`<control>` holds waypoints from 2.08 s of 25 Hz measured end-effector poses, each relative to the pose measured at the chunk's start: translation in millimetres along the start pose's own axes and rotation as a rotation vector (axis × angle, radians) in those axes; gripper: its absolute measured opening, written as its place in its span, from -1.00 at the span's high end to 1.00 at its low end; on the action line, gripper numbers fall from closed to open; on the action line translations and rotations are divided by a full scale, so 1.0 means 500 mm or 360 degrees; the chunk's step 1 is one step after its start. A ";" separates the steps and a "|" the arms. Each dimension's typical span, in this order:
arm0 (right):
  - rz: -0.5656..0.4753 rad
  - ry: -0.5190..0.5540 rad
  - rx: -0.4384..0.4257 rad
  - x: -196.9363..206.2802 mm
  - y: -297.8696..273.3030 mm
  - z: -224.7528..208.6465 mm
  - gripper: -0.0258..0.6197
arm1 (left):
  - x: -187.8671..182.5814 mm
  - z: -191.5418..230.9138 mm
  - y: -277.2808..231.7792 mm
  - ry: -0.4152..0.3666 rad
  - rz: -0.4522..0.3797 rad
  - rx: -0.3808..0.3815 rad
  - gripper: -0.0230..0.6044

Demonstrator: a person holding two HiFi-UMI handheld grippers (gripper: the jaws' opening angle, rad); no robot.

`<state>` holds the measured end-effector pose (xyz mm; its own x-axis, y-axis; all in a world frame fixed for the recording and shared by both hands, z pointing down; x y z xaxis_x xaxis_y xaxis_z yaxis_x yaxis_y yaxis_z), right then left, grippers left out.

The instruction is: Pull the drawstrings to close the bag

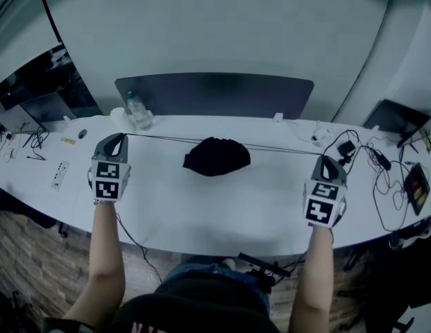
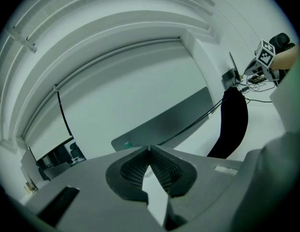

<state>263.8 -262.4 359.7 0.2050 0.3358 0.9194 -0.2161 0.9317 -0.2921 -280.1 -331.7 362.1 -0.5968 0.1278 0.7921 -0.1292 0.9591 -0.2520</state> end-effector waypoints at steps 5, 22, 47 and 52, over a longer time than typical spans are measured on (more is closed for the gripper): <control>0.0005 -0.0029 0.0003 0.001 -0.003 -0.001 0.91 | -0.001 0.001 -0.007 0.0010 -0.0002 0.0007 0.88; -0.0209 -0.0141 -0.0171 -0.103 0.014 0.070 0.91 | -0.132 -0.046 -0.018 0.0155 -0.0228 0.0031 0.88; -0.0291 -0.0268 -0.0654 -0.090 0.048 0.308 0.91 | -0.128 -0.210 -0.026 0.0459 -0.0247 0.0288 0.87; -0.0258 -0.0314 -0.0637 -0.064 0.057 0.309 0.91 | -0.117 -0.223 -0.017 0.0556 -0.0276 0.0311 0.87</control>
<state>103.6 -267.9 362.7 0.0124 0.1847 0.9827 0.1966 0.9632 -0.1835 -155.7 -319.0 379.7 -0.2540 0.0792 0.9640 -0.3712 0.9123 -0.1728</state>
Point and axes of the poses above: the fingertips, and each gripper's own axes: y backward along the fingers, z to its left, x out of its underside, the point moved 5 cm from there along y, backward along the fingers, and after that the axes turned 8 degrees about -y, right-handed, at the moved point
